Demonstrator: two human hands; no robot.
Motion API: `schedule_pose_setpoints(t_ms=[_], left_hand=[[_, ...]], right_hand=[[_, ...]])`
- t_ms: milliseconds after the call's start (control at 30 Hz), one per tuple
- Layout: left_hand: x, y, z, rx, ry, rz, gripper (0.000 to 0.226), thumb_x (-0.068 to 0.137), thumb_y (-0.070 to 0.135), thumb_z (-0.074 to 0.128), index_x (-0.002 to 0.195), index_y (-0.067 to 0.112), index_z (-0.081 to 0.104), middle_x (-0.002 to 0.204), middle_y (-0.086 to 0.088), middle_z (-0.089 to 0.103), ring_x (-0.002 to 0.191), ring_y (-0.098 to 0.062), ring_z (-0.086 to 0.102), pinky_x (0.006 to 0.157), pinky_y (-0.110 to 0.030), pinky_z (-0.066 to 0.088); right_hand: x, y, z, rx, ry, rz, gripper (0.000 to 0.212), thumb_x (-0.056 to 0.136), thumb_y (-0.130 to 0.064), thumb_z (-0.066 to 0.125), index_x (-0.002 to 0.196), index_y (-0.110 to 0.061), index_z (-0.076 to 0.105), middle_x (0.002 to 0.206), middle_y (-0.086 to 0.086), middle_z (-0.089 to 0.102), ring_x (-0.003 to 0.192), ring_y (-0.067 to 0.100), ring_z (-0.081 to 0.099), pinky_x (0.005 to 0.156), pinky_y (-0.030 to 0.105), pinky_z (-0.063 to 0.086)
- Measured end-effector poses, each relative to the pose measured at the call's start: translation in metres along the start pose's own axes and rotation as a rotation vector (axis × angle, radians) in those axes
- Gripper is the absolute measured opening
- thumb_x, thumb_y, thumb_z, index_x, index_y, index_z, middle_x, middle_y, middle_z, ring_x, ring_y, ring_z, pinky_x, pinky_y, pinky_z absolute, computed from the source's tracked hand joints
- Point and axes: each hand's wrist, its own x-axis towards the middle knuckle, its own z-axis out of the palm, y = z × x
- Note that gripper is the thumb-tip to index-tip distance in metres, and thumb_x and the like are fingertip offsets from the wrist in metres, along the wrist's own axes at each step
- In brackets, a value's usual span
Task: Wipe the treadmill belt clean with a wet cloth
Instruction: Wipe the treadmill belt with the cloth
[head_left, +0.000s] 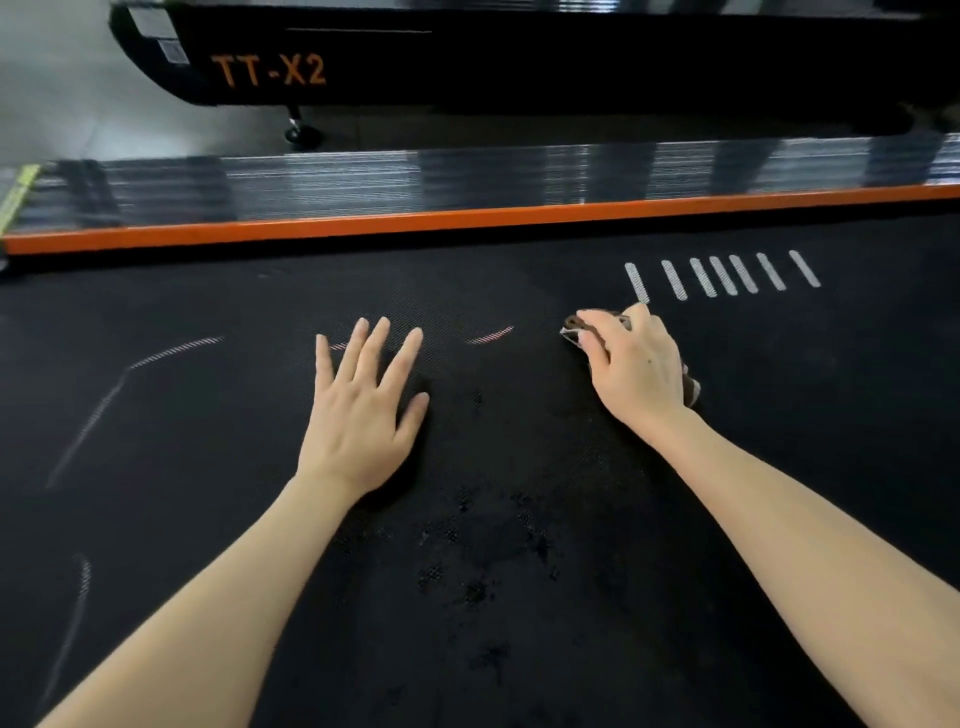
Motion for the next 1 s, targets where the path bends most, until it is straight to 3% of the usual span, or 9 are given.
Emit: schedule_pose_setpoints(t_ms=[100,167,267,333,400,567,667,800,1000], left_hand=[[0.002,-0.002,0.002,-0.011,-0.001,0.0,0.065,0.092,0.049,0.021,0.146,0.016,0.032,0.151,-0.016,0.031,0.144,-0.033,0.017,0.115,-0.057,0.004],[0.002,-0.003,0.004,-0.017,-0.008,0.004,0.066,0.092,0.05,0.019,0.146,0.016,0.033,0.151,-0.015,0.031,0.144,-0.032,0.016,0.116,-0.056,0.002],[0.002,-0.003,0.005,-0.002,-0.002,0.008,0.066,0.091,0.051,0.018,0.146,0.017,0.033,0.151,-0.013,0.032,0.144,-0.032,0.016,0.115,-0.056,-0.001],[0.002,-0.003,0.005,0.016,0.003,0.016,0.066,0.091,0.05,0.018,0.145,0.017,0.035,0.15,-0.013,0.033,0.143,-0.033,0.018,0.115,-0.057,-0.001],[0.001,-0.004,0.005,0.021,0.0,0.016,0.065,0.091,0.05,0.018,0.144,0.017,0.038,0.15,-0.012,0.034,0.143,-0.033,0.019,0.114,-0.058,-0.001],[0.002,-0.004,0.008,0.007,0.001,0.011,0.064,0.091,0.049,0.019,0.142,0.016,0.042,0.149,-0.012,0.037,0.143,-0.032,0.021,0.114,-0.059,0.001],[0.003,-0.004,0.008,-0.002,0.001,0.011,0.065,0.091,0.049,0.019,0.142,0.017,0.041,0.15,-0.012,0.035,0.143,-0.032,0.02,0.114,-0.059,0.0],[0.001,-0.004,0.007,0.004,0.001,0.008,0.064,0.091,0.049,0.02,0.142,0.017,0.042,0.148,-0.012,0.037,0.142,-0.032,0.022,0.114,-0.06,0.001],[0.002,-0.004,0.007,-0.004,0.012,0.009,0.065,0.09,0.049,0.019,0.141,0.017,0.043,0.147,-0.012,0.038,0.142,-0.033,0.022,0.114,-0.061,0.001]], right_hand=[[0.029,-0.029,0.008,-0.042,-0.047,0.141,0.032,0.097,-0.036,0.045,0.121,-0.021,0.059,0.107,0.014,0.052,0.092,0.032,0.051,0.076,0.039,0.042],[0.03,-0.054,0.009,-0.012,-0.072,0.114,0.031,0.098,-0.037,0.043,0.117,-0.021,0.061,0.105,0.015,0.051,0.09,0.033,0.051,0.076,0.04,0.045],[-0.023,-0.076,-0.002,0.15,-0.071,-0.259,0.032,0.092,-0.038,0.047,0.11,-0.02,0.066,0.088,0.012,0.052,0.073,0.029,0.051,0.062,0.038,0.048],[-0.059,-0.072,-0.016,0.215,-0.18,-0.49,0.033,0.09,-0.039,0.048,0.111,-0.022,0.068,0.086,0.009,0.053,0.071,0.025,0.051,0.062,0.033,0.044],[-0.046,-0.059,-0.018,0.216,-0.241,-0.549,0.034,0.09,-0.04,0.048,0.112,-0.025,0.068,0.084,0.009,0.053,0.071,0.025,0.052,0.062,0.033,0.043],[0.035,-0.057,0.011,0.042,-0.141,-0.003,0.031,0.097,-0.035,0.045,0.121,-0.025,0.062,0.106,0.014,0.053,0.094,0.034,0.053,0.077,0.039,0.045],[-0.01,-0.09,0.005,0.161,-0.102,-0.205,0.035,0.093,-0.039,0.044,0.11,-0.02,0.068,0.091,0.013,0.054,0.078,0.032,0.054,0.065,0.037,0.045],[-0.027,-0.08,-0.004,0.189,-0.196,-0.466,0.038,0.09,-0.042,0.043,0.108,-0.023,0.07,0.082,0.008,0.054,0.067,0.026,0.053,0.056,0.034,0.045],[0.027,-0.078,0.017,0.054,-0.091,0.011,0.03,0.098,-0.033,0.045,0.118,-0.021,0.064,0.104,0.014,0.054,0.086,0.03,0.051,0.074,0.039,0.045]])
